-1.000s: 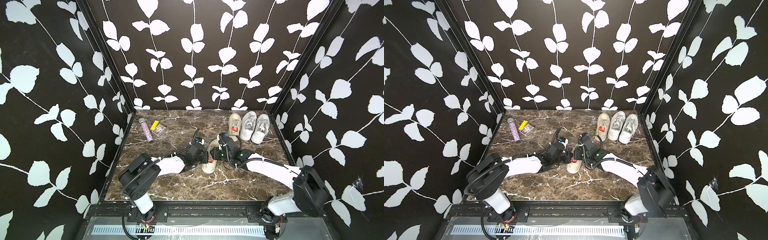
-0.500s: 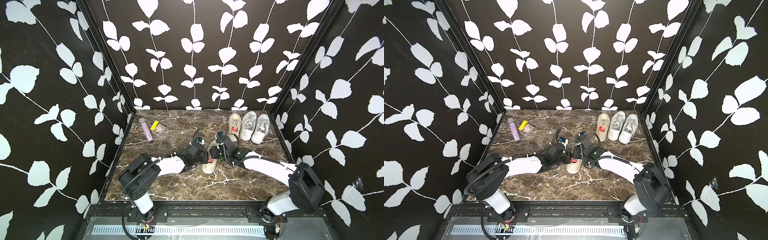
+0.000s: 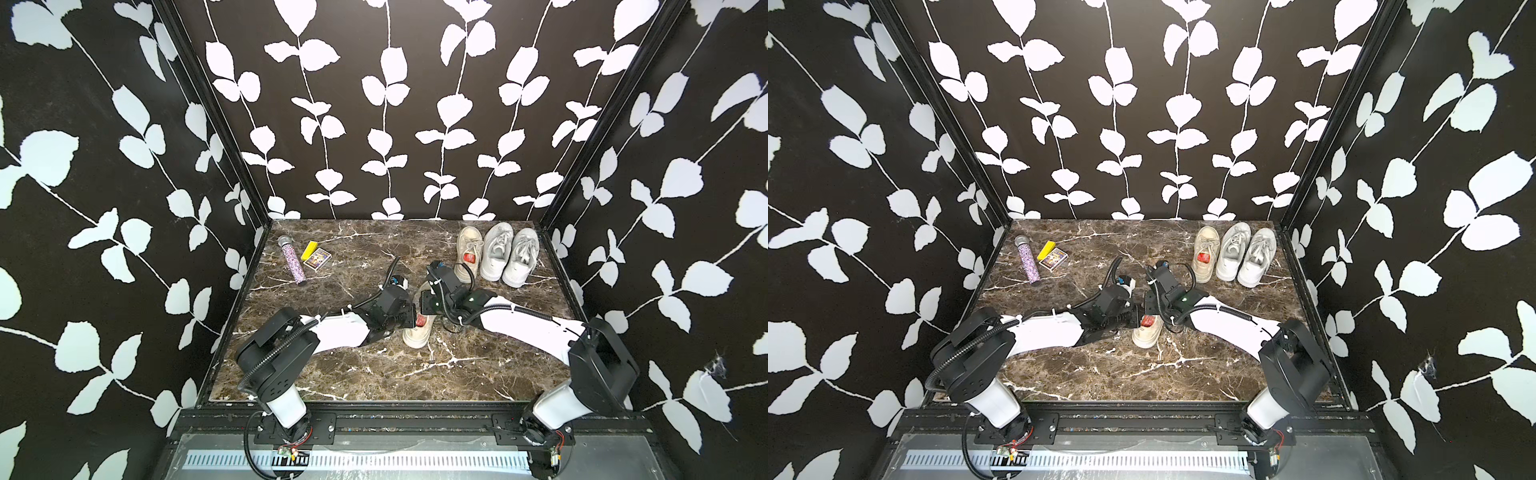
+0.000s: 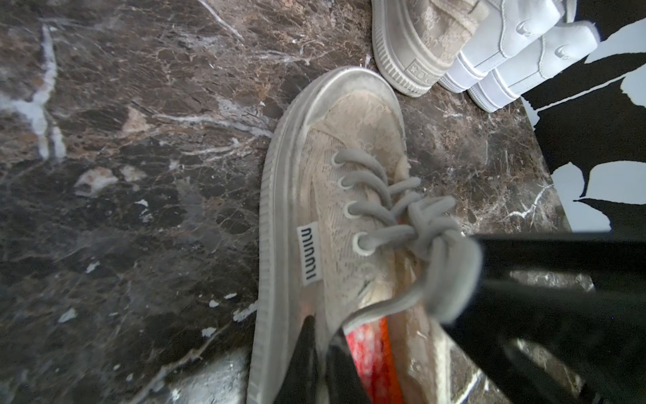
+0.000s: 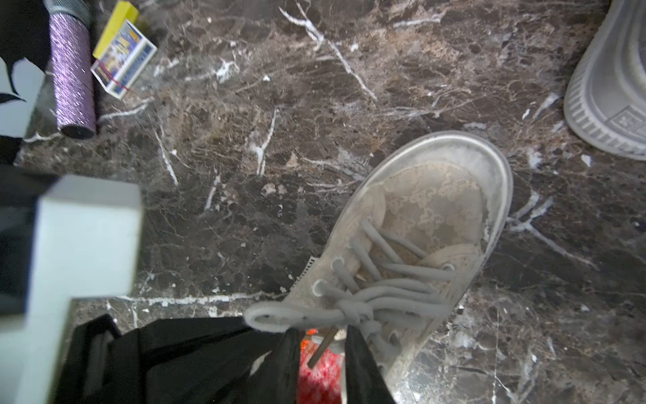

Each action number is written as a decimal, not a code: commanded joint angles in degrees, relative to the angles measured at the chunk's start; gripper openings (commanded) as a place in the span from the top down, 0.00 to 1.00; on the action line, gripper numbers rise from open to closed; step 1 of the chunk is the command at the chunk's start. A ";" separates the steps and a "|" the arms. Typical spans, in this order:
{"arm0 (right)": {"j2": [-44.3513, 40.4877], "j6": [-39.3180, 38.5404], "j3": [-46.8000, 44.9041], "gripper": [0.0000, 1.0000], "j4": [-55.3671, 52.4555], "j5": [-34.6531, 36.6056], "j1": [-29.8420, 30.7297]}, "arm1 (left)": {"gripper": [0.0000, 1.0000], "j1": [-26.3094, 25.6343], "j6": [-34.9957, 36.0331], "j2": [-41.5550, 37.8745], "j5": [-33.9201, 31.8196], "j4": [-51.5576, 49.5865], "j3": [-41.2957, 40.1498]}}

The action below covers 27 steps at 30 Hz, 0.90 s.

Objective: Remove the insole from the shoe
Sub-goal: Untie the shoelace on the shoe.

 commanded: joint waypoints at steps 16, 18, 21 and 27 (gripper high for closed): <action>2.02 -0.21 3.42 0.71 -4.94 2.66 0.21 | 0.86 -0.40 0.44 -3.82 -0.98 0.65 1.80; 1.98 -0.06 3.50 0.71 -5.84 4.09 0.22 | 0.86 -0.49 0.52 -3.77 -1.10 0.25 1.88; 1.69 -0.11 3.48 0.75 -7.11 5.54 0.20 | 0.86 -0.66 0.09 -3.79 -1.56 0.21 1.64; 0.56 -0.30 2.16 0.92 -6.53 4.70 0.14 | 0.86 -0.84 -0.36 -3.65 -2.58 -0.54 1.68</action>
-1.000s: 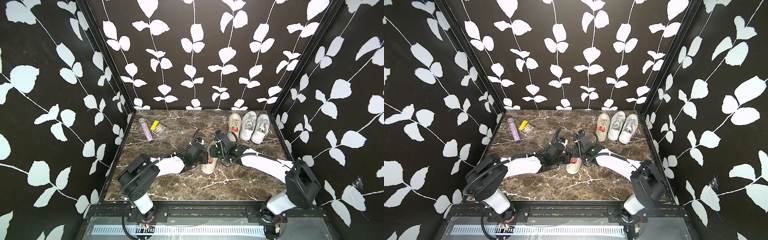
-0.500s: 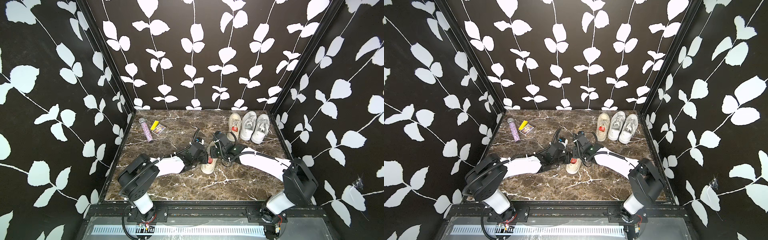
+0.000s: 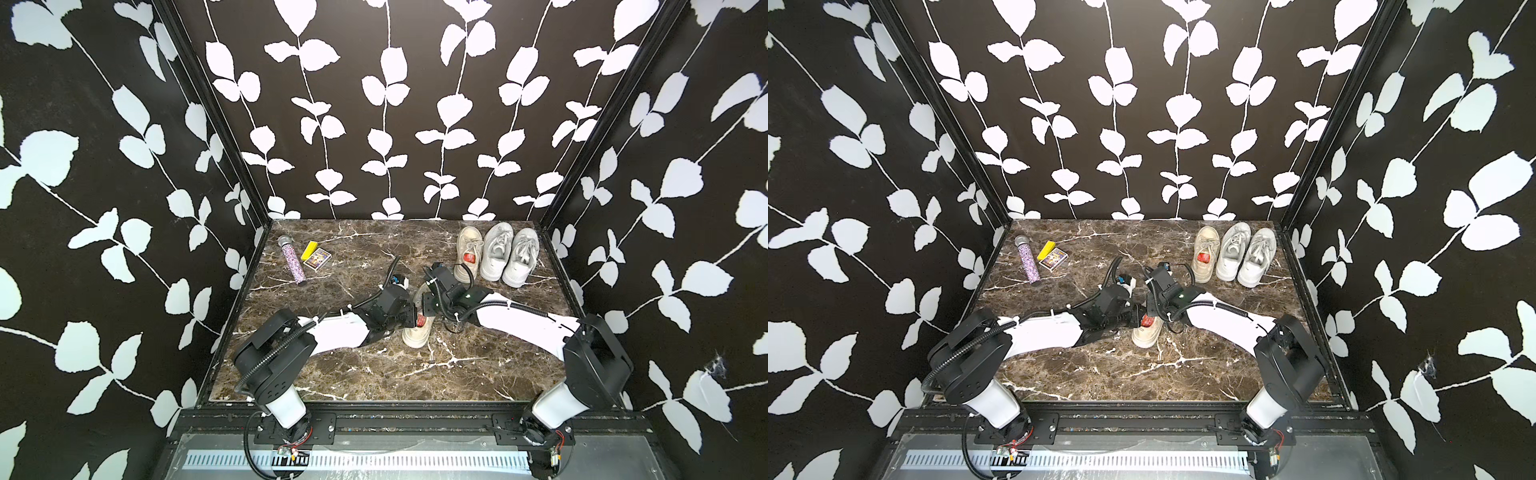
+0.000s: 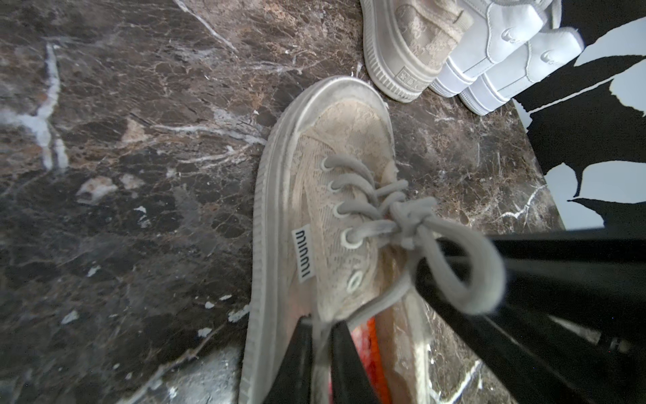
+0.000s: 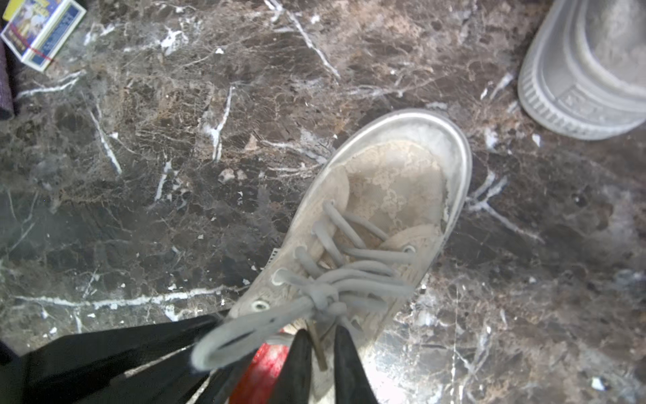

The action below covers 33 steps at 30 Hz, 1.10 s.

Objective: Remove the insole from the shoe
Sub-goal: Untie the shoelace on the shoe.

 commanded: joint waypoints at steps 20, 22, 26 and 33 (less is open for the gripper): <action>-10.80 0.65 -7.23 1.00 -3.04 4.05 -1.66 | 1.00 -0.36 -1.19 -4.74 -13.50 -13.74 3.62; -10.72 0.92 -7.83 1.00 -2.23 2.94 -1.89 | 1.00 -0.40 -1.03 -4.79 -13.62 -13.78 3.58; -10.96 1.44 -8.23 1.00 -1.73 2.32 -2.05 | 1.00 -0.36 -0.98 -4.87 -13.80 -13.70 3.51; -15.42 0.90 -10.63 1.00 -3.29 4.11 -5.58 | 1.00 -0.27 -0.83 -5.22 -14.52 -13.70 3.06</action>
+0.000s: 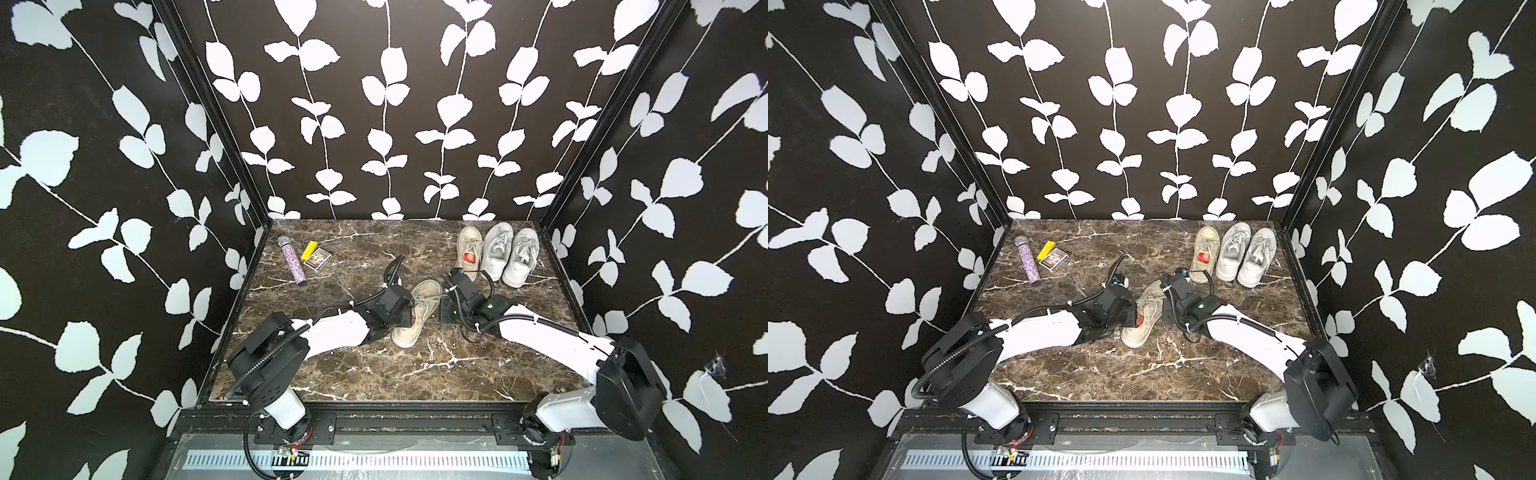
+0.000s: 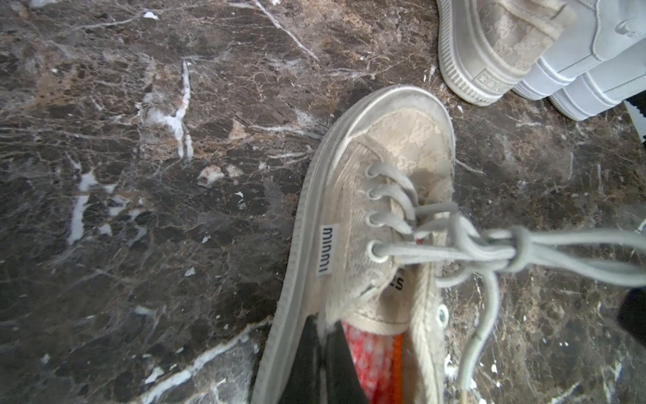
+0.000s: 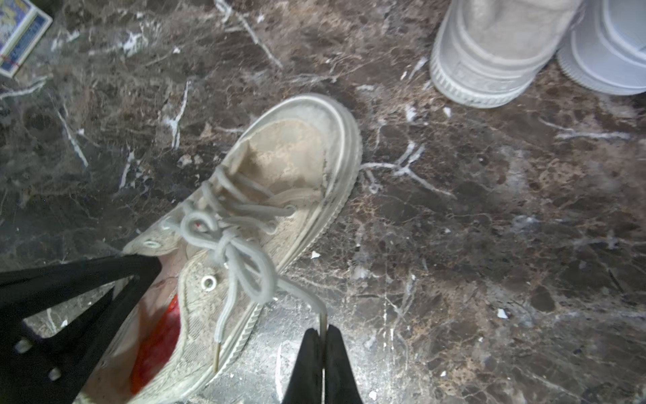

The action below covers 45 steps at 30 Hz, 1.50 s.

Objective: Remove the insole from the shoe
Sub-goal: Untie the shoelace on the shoe.

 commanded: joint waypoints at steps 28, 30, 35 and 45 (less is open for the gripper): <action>-10.67 -0.72 -4.00 1.00 -2.92 1.82 -12.04 | 1.00 0.25 0.11 -2.58 -2.14 0.75 -0.25; -8.93 -1.41 -3.94 1.00 -0.57 -2.15 -12.08 | 1.00 0.25 0.73 -2.24 -0.93 1.59 0.11; -1.17 -2.66 -1.35 0.99 0.94 -7.71 -12.17 | 1.00 0.24 2.68 -1.61 3.28 3.57 1.40; -2.76 -7.23 -3.77 0.56 8.19 -17.01 -11.87 | 1.00 0.21 5.54 -2.10 5.65 5.17 0.69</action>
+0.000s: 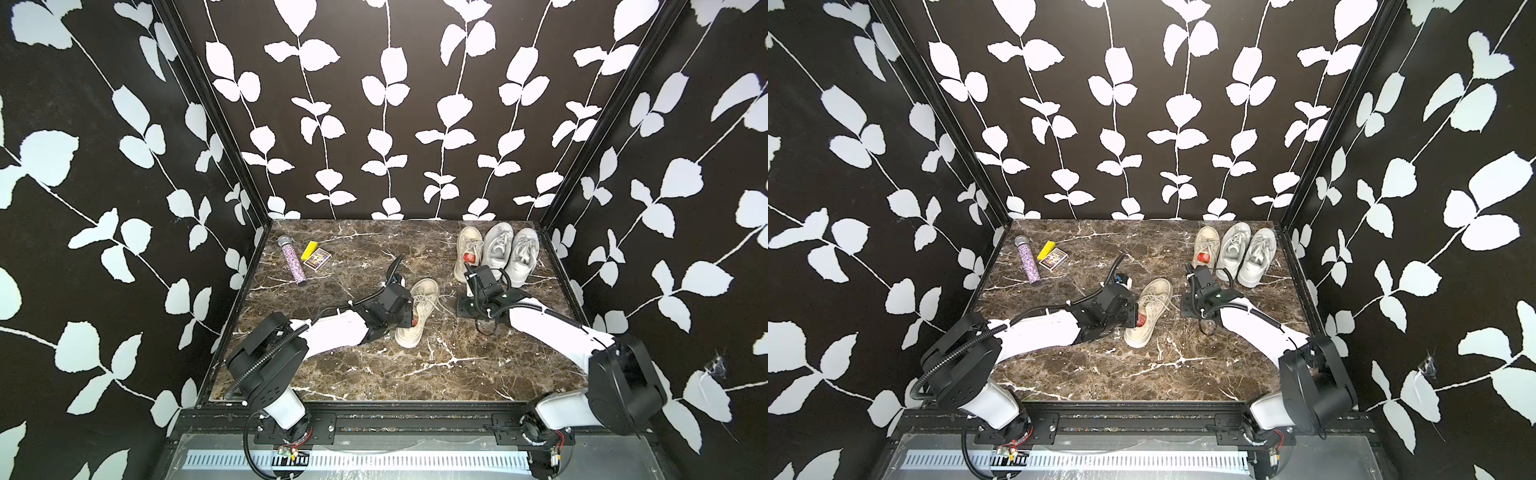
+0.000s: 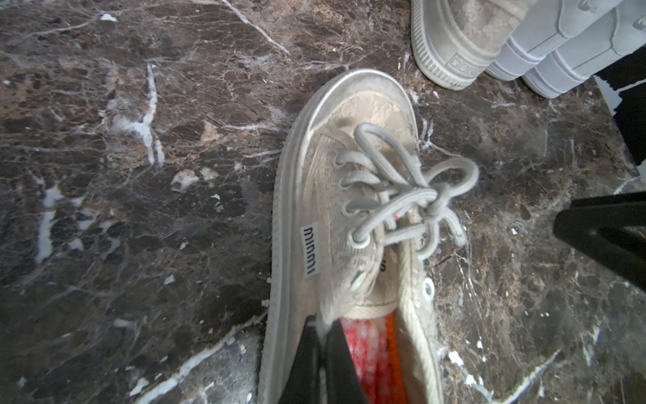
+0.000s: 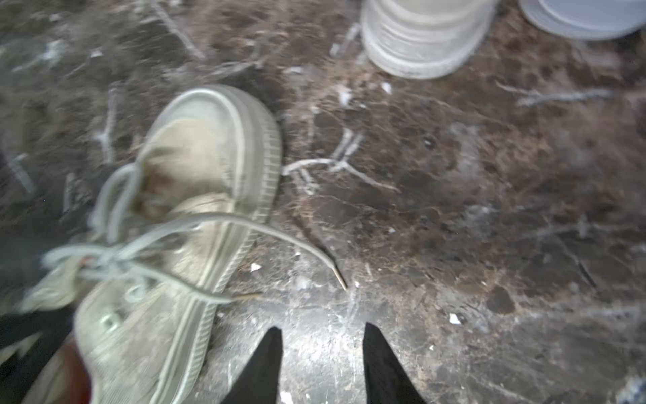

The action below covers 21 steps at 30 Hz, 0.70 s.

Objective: Remove the insole from the shoe
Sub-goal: Untie the shoelace on the shoe.

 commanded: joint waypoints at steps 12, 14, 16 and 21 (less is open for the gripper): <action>6.72 -4.48 5.76 0.61 3.07 -5.87 5.26 | 1.00 0.17 3.56 -1.93 2.59 5.64 0.36; 7.49 -4.71 6.02 0.61 3.64 -5.32 5.19 | 1.00 0.17 3.29 -2.14 2.60 6.57 -0.51; 8.44 -4.78 6.31 0.61 3.94 -5.85 5.25 | 1.00 0.17 3.28 -1.99 2.60 7.04 -0.85; 11.08 -4.77 7.36 0.61 3.93 -5.79 5.40 | 1.00 0.18 3.53 -1.88 3.10 7.39 -1.19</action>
